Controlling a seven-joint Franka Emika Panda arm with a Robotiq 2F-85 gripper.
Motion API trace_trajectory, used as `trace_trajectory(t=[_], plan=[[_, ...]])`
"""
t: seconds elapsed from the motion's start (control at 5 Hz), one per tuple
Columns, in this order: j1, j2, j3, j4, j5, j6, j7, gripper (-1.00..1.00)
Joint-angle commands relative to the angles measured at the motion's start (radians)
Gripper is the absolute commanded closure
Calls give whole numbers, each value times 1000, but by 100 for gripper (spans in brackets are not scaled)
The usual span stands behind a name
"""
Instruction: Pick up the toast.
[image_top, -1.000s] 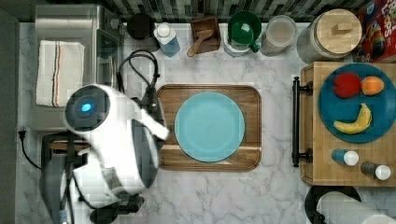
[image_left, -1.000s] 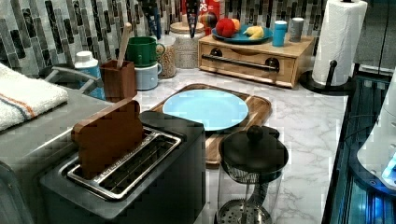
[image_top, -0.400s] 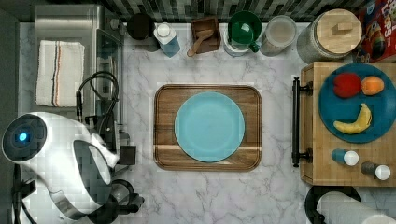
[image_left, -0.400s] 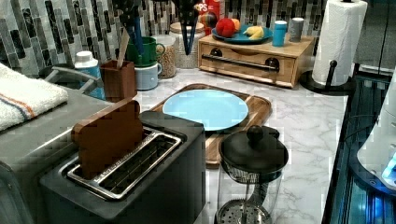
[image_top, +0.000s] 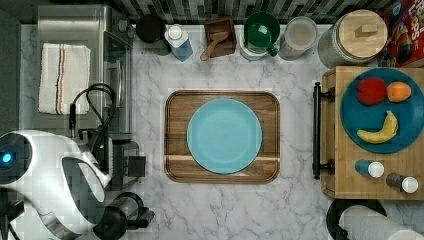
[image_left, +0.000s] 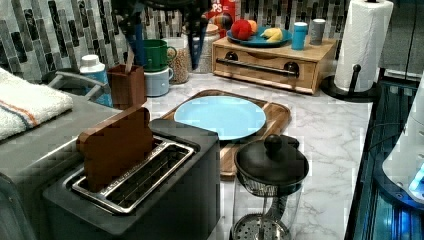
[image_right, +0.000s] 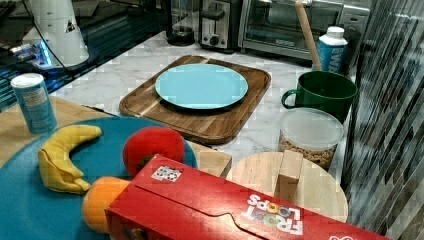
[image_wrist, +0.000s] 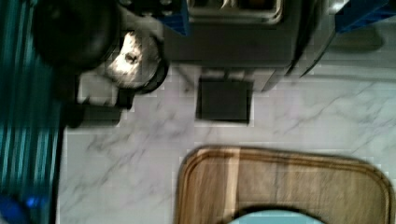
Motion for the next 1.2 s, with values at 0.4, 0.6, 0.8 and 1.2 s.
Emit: trace_trajectory(t=[0.4, 0.6, 0.8, 1.2], plan=[[64, 83, 98, 129, 35, 118, 249, -100], [86, 118, 111, 130, 26, 177, 303, -100], [100, 145, 128, 123, 8, 207, 333, -100], [85, 156, 135, 91, 121, 297, 325, 100]])
